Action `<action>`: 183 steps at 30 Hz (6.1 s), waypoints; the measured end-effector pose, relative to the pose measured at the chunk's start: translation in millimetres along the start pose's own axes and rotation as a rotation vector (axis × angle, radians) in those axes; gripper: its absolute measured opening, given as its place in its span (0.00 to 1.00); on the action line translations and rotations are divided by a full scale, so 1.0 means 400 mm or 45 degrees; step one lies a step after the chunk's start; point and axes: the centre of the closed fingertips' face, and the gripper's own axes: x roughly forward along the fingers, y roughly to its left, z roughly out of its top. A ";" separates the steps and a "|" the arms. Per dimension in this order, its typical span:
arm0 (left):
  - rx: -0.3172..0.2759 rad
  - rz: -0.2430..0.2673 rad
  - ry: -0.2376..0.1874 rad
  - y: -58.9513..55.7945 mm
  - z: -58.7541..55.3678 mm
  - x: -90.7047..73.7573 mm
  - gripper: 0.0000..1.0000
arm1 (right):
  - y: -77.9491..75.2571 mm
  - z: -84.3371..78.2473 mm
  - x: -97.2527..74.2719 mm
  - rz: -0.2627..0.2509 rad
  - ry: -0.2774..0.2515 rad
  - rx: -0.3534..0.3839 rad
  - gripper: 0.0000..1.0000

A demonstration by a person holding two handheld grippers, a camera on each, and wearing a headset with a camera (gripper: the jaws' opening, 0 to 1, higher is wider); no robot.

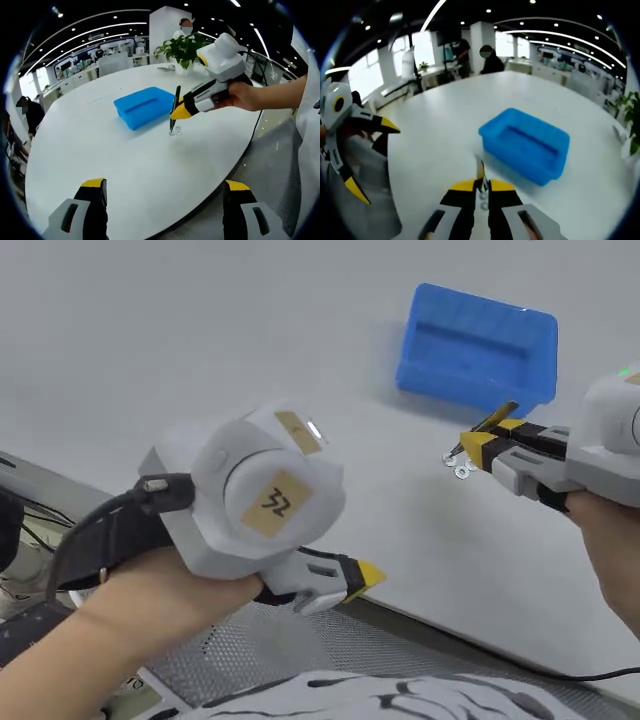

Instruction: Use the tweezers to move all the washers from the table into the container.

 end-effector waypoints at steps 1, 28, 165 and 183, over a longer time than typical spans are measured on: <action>0.000 0.000 0.000 0.000 -0.001 0.000 0.99 | 0.000 0.000 0.001 0.001 0.001 0.004 0.05; 0.015 -0.007 0.002 -0.005 0.006 0.000 0.99 | -0.007 -0.008 0.014 -0.033 -0.026 -0.028 0.04; 0.067 -0.037 0.016 -0.019 0.012 0.012 0.99 | -0.071 -0.029 -0.026 -0.158 -0.133 0.070 0.03; 0.077 -0.041 0.017 -0.026 0.010 0.012 0.99 | -0.052 -0.045 -0.039 -0.172 -0.106 0.033 0.03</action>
